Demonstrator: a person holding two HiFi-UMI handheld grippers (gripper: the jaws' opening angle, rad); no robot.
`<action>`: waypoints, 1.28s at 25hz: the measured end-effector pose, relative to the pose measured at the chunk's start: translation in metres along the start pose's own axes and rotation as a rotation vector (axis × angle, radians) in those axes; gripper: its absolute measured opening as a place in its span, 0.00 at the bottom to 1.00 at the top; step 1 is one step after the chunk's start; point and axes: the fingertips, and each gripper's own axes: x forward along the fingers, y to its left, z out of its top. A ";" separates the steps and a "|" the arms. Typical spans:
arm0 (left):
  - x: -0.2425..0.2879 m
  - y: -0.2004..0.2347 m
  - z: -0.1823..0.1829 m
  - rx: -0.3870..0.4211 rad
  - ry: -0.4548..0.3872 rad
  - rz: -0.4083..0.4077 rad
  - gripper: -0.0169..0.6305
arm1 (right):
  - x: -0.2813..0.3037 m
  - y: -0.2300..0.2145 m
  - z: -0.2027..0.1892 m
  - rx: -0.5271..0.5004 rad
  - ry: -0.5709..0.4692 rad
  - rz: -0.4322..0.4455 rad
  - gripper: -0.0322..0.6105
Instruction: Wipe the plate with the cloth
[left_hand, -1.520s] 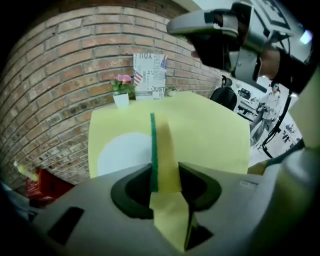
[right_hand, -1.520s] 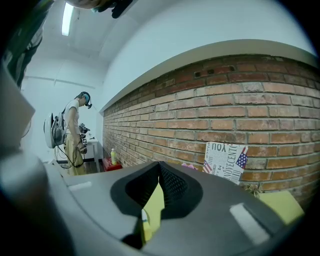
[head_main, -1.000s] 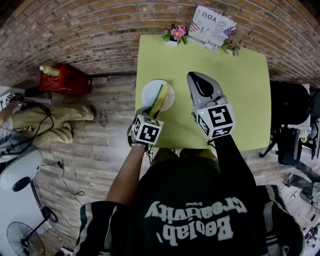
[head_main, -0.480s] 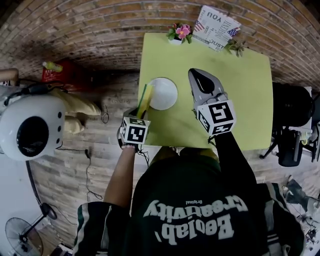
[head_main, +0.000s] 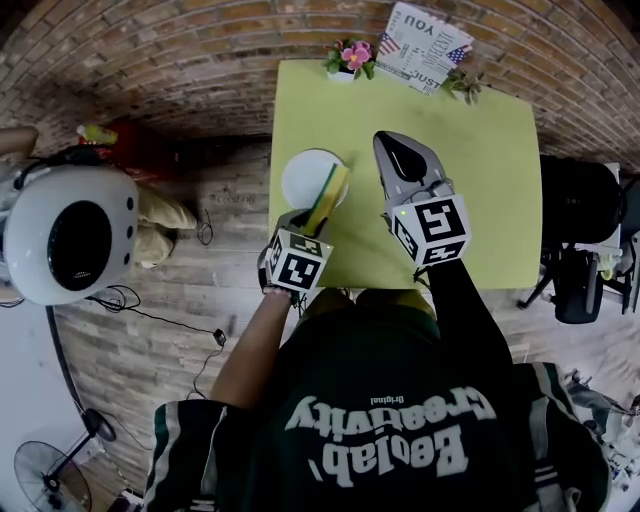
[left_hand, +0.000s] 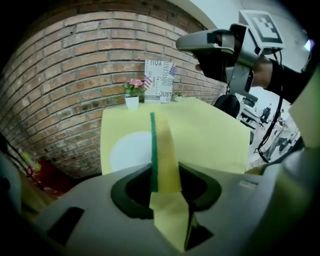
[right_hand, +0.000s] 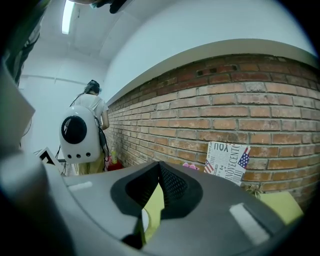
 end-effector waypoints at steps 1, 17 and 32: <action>0.003 -0.008 0.000 0.010 0.004 -0.021 0.24 | -0.001 -0.001 0.000 -0.001 0.001 -0.001 0.07; -0.008 0.020 -0.041 -0.077 0.065 0.042 0.24 | -0.002 0.003 0.000 0.001 -0.001 0.008 0.07; -0.037 0.058 -0.040 -0.159 -0.001 0.122 0.24 | 0.001 0.017 0.004 -0.008 -0.013 0.041 0.07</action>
